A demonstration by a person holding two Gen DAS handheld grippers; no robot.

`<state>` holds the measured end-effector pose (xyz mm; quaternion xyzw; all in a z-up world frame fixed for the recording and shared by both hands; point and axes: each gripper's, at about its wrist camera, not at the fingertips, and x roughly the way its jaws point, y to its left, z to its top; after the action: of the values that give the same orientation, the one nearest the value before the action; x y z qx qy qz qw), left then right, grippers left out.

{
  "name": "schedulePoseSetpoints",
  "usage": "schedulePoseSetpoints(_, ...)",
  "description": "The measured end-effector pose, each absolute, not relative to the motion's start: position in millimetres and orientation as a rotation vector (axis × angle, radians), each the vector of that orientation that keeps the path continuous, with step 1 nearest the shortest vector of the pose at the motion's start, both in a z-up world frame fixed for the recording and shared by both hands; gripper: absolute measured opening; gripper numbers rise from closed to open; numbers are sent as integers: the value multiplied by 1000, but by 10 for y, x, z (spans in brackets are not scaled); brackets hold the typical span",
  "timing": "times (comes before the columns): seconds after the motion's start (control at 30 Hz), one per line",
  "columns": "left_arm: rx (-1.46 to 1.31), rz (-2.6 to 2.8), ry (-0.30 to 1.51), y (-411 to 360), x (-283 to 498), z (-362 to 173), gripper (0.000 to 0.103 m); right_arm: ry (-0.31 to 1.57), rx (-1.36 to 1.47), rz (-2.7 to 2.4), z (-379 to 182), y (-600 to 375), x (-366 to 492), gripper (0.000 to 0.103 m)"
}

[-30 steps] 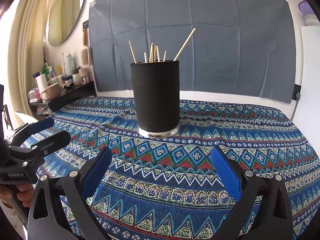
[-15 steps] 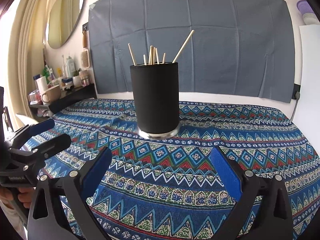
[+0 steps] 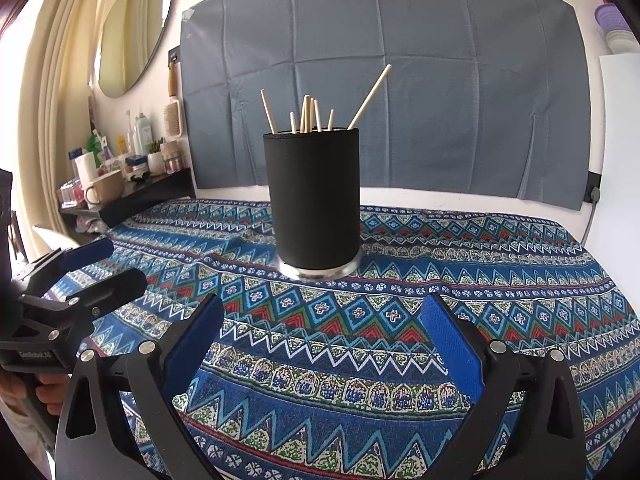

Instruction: Organize utensils

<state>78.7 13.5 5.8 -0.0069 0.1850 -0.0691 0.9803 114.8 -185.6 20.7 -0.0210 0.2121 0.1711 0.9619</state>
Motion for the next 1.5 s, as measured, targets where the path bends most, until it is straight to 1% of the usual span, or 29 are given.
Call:
schedulePoseSetpoints(1.13,-27,-151,363,157,770,57,97,387,-40,318,231,-1880,1068,95)
schedulePoseSetpoints(1.5,-33,-149,362,163,765,61,97,399,-30,328,229,-1889,1084,95)
